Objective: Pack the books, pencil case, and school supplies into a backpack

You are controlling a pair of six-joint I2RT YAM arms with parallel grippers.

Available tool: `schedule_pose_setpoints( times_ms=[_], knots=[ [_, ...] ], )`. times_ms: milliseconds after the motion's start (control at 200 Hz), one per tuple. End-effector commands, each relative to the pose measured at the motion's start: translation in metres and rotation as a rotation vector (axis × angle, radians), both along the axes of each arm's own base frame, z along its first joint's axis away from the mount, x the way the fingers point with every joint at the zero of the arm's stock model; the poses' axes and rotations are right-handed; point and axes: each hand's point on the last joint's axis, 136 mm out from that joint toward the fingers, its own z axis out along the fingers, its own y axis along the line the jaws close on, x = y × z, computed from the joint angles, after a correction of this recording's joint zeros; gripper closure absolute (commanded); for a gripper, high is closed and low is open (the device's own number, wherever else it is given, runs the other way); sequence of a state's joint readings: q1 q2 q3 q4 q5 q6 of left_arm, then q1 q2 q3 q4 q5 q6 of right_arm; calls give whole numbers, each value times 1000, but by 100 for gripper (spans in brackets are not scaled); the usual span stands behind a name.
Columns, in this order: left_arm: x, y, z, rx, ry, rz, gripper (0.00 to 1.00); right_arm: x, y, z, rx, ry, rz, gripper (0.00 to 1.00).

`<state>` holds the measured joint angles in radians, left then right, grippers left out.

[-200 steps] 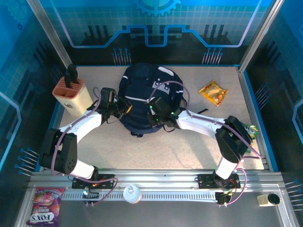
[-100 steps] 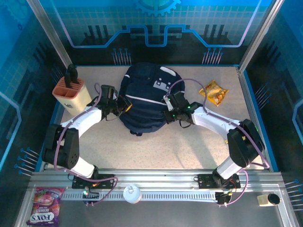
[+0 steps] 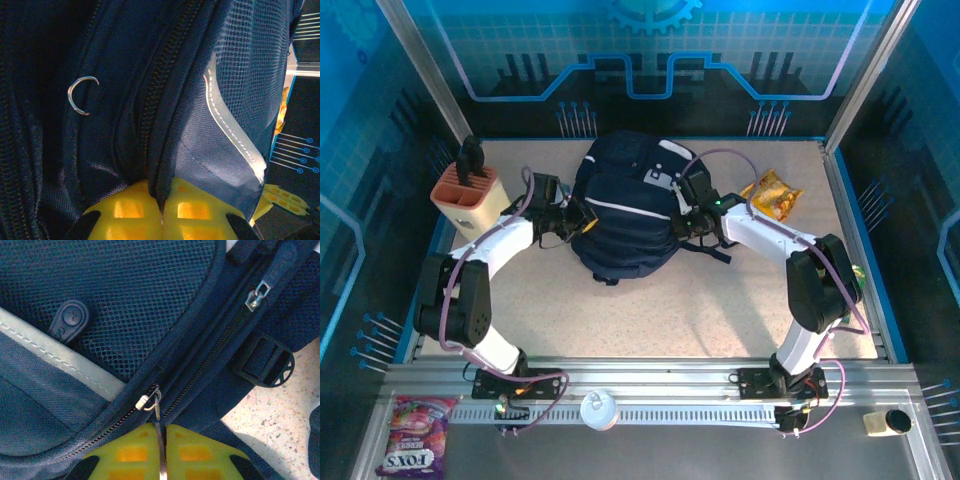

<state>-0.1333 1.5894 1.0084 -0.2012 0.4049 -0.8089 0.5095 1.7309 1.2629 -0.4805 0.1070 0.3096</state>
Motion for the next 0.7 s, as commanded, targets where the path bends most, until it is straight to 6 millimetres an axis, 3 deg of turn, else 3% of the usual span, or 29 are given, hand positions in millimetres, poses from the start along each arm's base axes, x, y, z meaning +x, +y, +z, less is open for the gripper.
schedule_pose_setpoints(
  times_ms=[0, 80, 215, 355, 395, 495, 570, 690],
  knots=[
    [-2, 1, 11, 8, -17, -50, 96, 14, -26, 26, 6, -56, -135, 86],
    [-2, 1, 25, 7, -46, -55, 58, 4, -18, 44, 66, -69, -74, 71],
    [-1, 17, 49, 58, -108, -18, 41, -7, -30, 83, 112, -187, -76, 45],
    [-1, 61, 64, 235, -193, 106, 8, -10, -79, 118, 35, -379, -198, 15],
    [-2, 75, 70, 304, -235, 148, 2, -9, -99, 123, 0, -433, -259, 1],
    [-7, 108, 75, 473, -343, 248, 1, -12, -149, 138, -64, -561, -431, 0],
    [-12, 129, 73, 587, -407, 316, 1, -15, -182, 137, -115, -637, -539, 0],
    [-26, 157, 54, 757, -448, 385, 1, -21, -205, 129, -164, -773, -573, 0]
  ],
)
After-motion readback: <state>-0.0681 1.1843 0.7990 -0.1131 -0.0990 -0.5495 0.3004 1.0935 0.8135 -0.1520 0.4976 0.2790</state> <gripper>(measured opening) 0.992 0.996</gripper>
